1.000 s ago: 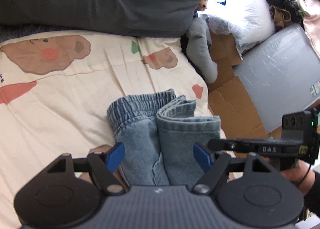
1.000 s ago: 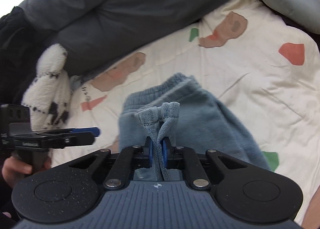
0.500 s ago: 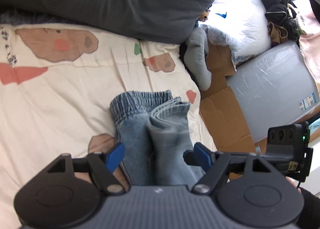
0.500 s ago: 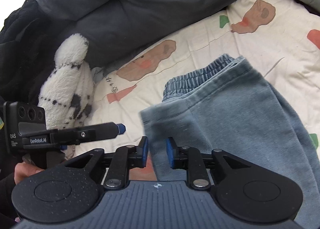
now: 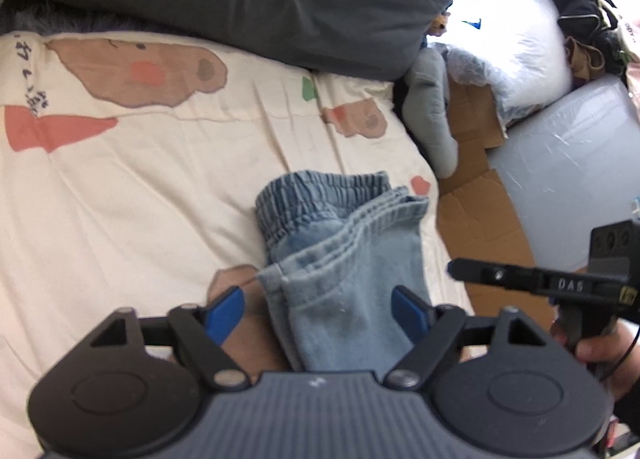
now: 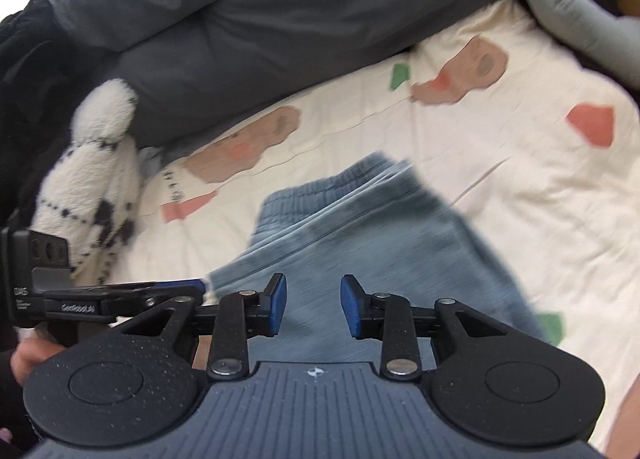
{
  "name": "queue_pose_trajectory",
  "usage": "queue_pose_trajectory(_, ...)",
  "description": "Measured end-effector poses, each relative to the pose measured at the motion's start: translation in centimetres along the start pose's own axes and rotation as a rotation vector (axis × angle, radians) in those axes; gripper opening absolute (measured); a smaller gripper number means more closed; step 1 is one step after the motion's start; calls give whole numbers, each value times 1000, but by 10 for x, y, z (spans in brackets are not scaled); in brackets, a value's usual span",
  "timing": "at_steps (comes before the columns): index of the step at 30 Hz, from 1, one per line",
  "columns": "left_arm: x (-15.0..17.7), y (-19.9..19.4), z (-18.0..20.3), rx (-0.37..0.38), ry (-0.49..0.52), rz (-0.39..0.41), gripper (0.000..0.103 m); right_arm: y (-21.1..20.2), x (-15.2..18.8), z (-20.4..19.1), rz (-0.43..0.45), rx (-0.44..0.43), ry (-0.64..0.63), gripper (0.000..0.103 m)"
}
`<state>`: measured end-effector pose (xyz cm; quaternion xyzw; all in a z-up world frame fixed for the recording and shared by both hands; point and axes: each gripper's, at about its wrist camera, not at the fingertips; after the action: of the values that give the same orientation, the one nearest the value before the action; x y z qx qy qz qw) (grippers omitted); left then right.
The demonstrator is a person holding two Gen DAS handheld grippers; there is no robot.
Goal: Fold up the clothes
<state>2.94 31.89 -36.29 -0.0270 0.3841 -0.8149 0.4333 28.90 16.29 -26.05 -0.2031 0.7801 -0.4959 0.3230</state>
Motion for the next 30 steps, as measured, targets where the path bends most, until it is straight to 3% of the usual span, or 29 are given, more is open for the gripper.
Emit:
queue_pose_trajectory(1, 0, 1, 0, 0, 0, 0, 62, 0, -4, 3, 4, 16, -9, 34)
queue_pose_trajectory(6, -1, 4, 4, 0, 9, -3, 56, 3, -22, 18, 10, 103, -56, 34)
queue_pose_trajectory(11, 1, 8, 5, -19, 11, -13, 39, 14, -40, 29, -2, 186, -115, 34)
queue_pose_trajectory(13, 2, 9, 6, -29, 10, -13, 23, 18, -45, 32, -8, 209, -132, 34)
queue_pose_trajectory(17, 1, 4, 6, -49, 3, 14, 10, 25, -52, 35, -17, 204, -161, 33)
queue_pose_trajectory(22, 1, -2, 14, -60, 28, 39, 7, 30, -57, 31, -20, 197, -222, 6)
queue_pose_trajectory(30, -1, 3, 7, -73, 1, 27, 8, 25, -66, 32, -2, 194, -241, 0)
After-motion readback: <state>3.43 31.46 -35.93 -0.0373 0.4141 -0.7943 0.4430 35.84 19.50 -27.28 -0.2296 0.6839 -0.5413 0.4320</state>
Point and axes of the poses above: each gripper's, at about its wrist camera, not at the fingertips, and y roughly the way its jaws point, z to its right, x to its underside, and after that the axes turned 13 degrees about -z, right-handed
